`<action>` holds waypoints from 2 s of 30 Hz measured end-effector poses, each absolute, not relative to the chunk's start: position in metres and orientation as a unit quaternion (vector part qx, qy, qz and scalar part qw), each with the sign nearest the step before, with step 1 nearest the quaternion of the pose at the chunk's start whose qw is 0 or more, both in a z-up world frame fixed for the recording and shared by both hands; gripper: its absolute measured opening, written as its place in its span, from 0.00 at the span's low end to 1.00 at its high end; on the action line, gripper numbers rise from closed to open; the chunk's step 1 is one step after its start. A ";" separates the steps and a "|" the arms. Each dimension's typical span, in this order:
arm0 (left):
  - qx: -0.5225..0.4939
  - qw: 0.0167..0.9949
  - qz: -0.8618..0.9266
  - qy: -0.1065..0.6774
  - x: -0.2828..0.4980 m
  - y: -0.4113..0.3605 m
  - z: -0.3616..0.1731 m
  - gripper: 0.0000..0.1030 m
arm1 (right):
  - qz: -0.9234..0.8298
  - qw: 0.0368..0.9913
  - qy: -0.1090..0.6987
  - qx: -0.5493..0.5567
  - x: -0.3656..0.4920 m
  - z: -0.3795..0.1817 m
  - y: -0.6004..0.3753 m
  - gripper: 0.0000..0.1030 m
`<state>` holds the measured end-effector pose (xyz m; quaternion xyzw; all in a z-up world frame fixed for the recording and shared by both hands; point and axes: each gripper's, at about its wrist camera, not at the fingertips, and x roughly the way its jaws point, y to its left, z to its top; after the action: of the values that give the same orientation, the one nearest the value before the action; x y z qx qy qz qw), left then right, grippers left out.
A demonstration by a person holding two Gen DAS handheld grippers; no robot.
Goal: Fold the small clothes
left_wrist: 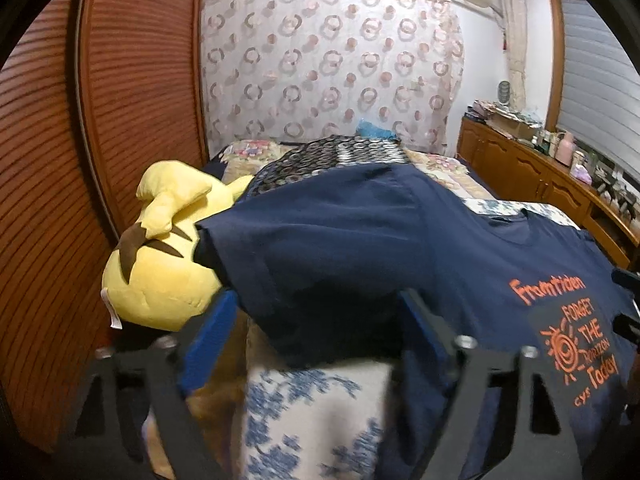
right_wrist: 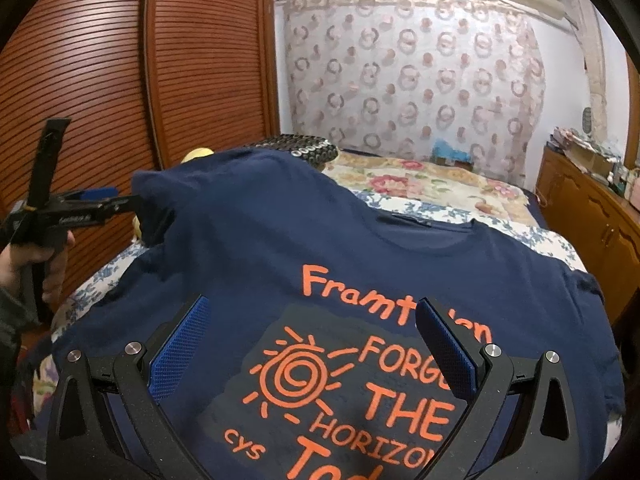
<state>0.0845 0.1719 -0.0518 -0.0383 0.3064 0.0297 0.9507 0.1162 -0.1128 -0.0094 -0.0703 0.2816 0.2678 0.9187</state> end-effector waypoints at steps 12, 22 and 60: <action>-0.071 0.943 0.022 0.325 0.119 0.210 -0.065 0.54 | 0.282 0.909 0.302 -0.060 0.122 -0.019 -0.111 1.00; -0.054 0.948 0.023 0.314 0.095 0.196 -0.051 0.04 | 0.277 0.913 0.295 -0.054 0.119 -0.016 -0.119 1.00; 0.034 0.941 -0.152 0.300 0.083 0.040 0.031 0.60 | 0.232 0.928 0.291 -0.015 0.142 -0.005 -0.185 0.97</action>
<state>0.0833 0.0403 0.0306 0.0336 0.3005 -0.1524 0.9409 0.1420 -0.1851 -0.0047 -0.0147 0.2908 0.2317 0.9282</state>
